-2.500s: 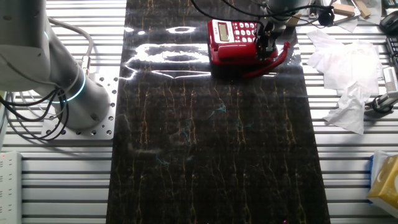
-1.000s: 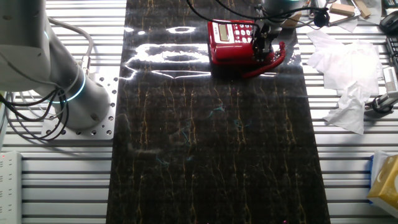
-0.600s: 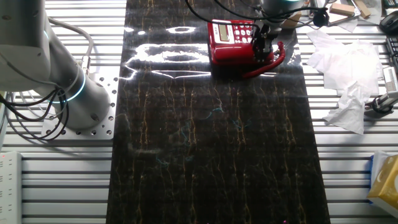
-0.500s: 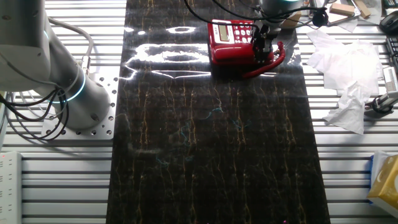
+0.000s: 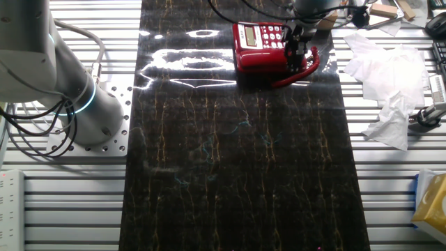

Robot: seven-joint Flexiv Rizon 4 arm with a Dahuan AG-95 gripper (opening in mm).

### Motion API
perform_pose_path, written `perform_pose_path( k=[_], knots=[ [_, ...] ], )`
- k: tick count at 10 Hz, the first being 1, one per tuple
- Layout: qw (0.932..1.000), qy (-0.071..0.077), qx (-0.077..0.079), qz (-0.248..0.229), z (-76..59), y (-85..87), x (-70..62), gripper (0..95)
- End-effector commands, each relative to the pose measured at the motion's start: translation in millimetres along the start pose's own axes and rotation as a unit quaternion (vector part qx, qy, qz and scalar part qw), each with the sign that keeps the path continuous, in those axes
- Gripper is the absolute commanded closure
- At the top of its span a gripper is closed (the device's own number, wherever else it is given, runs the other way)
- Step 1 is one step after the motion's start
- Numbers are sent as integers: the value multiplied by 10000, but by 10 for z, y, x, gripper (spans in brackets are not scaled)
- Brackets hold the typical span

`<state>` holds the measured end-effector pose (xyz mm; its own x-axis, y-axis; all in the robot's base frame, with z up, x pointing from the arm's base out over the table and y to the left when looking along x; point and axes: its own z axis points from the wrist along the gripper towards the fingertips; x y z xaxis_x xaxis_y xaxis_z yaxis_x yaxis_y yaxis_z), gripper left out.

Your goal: Place the handset of the telephone on the corresponding phone cradle

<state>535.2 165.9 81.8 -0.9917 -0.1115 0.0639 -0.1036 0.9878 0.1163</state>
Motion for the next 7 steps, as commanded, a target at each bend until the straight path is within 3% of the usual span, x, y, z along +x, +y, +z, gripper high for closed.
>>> perform_pose_path(
  k=[1, 2, 4, 7],
  knots=[
    [9976, -134, 662, -159, -254, -2, 37, 760],
    [9971, -237, 701, -199, -305, -14, 50, 950],
    [9967, -311, 719, -219, -401, -67, 75, 950],
    [9972, -322, 660, -134, -411, -84, 76, 950]
  ],
)
